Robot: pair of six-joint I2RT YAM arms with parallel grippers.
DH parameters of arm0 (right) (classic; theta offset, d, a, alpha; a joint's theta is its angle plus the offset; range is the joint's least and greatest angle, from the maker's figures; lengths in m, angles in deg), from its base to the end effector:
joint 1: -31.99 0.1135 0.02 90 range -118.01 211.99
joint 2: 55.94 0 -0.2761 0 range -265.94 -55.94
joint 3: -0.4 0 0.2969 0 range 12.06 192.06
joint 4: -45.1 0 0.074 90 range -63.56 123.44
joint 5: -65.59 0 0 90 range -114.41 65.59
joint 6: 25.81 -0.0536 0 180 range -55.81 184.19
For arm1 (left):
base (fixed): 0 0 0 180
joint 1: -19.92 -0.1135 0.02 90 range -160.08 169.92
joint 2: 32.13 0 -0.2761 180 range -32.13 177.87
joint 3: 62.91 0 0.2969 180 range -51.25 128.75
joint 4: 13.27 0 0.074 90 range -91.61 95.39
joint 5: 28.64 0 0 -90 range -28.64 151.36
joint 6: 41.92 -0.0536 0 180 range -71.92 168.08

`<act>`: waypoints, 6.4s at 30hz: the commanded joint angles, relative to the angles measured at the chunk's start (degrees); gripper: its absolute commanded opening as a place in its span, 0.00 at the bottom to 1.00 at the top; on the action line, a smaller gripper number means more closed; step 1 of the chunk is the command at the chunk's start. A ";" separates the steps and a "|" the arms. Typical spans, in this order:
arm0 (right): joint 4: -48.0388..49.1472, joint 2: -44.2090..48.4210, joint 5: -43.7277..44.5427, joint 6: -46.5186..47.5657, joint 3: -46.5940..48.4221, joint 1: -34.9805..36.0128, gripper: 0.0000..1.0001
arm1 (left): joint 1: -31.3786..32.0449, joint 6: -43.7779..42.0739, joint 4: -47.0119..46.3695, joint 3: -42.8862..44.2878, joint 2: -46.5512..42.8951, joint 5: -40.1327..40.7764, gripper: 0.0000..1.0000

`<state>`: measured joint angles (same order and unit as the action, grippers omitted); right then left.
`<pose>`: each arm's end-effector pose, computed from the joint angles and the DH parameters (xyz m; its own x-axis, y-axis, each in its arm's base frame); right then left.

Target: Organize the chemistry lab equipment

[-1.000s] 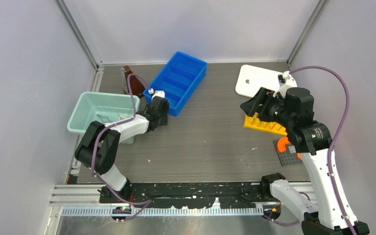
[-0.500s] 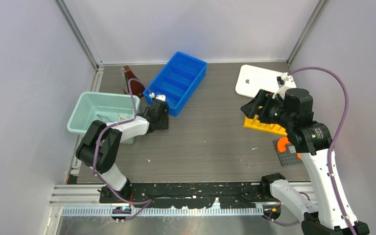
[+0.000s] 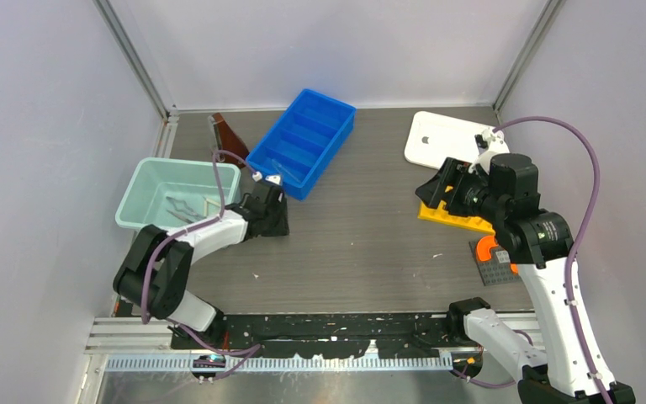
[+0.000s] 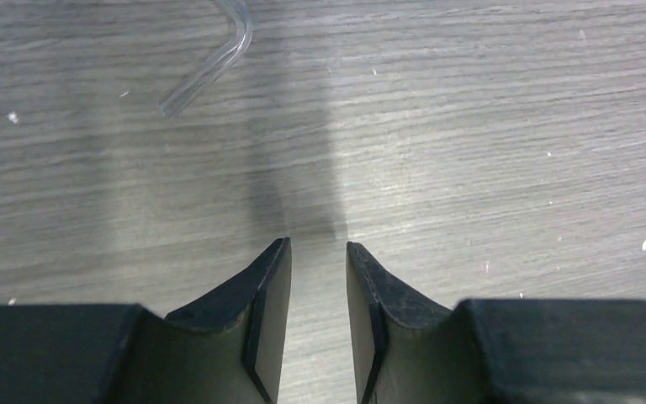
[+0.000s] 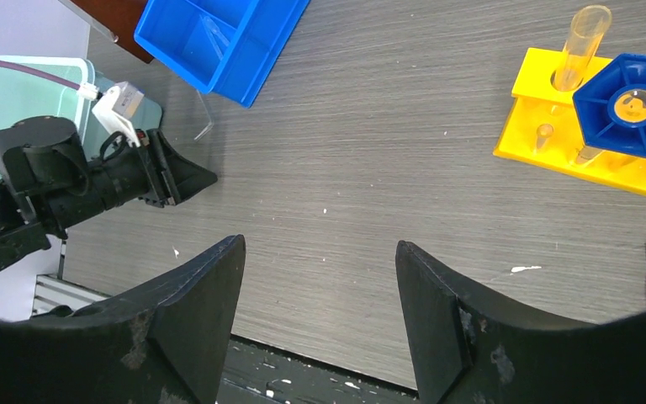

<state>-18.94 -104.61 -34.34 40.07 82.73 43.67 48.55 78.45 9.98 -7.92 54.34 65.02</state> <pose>0.1883 0.0484 0.4213 -0.5930 0.2884 -0.7517 -0.1126 0.8948 0.4321 0.2911 -0.1550 0.1299 -0.8437 -0.1143 -0.5245 0.0223 0.9688 -0.2470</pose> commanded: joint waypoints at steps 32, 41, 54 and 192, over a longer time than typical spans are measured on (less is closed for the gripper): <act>0.10 4.12 -0.18 1.37 -3.48 0.27 0.72 | -1.16 -7.05 -10.58 4.54 6.81 10.24 0.35; 1.16 3.76 -0.73 0.28 -3.77 0.27 0.72 | -1.07 -2.88 -5.39 1.36 2.89 1.36 0.27; 2.00 4.63 -1.65 -1.08 -4.62 0.27 0.72 | 1.16 -2.04 -0.72 0.13 -3.03 -3.35 0.21; 9.00 0.00 4.52 -7.08 -12.30 0.31 0.79 | -8.06 17.96 -62.54 42.09 45.48 2.17 0.28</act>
<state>-10.59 -104.45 -31.07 32.55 68.83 43.67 40.52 99.69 -49.14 34.05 103.17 66.40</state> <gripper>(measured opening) 0.786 0.267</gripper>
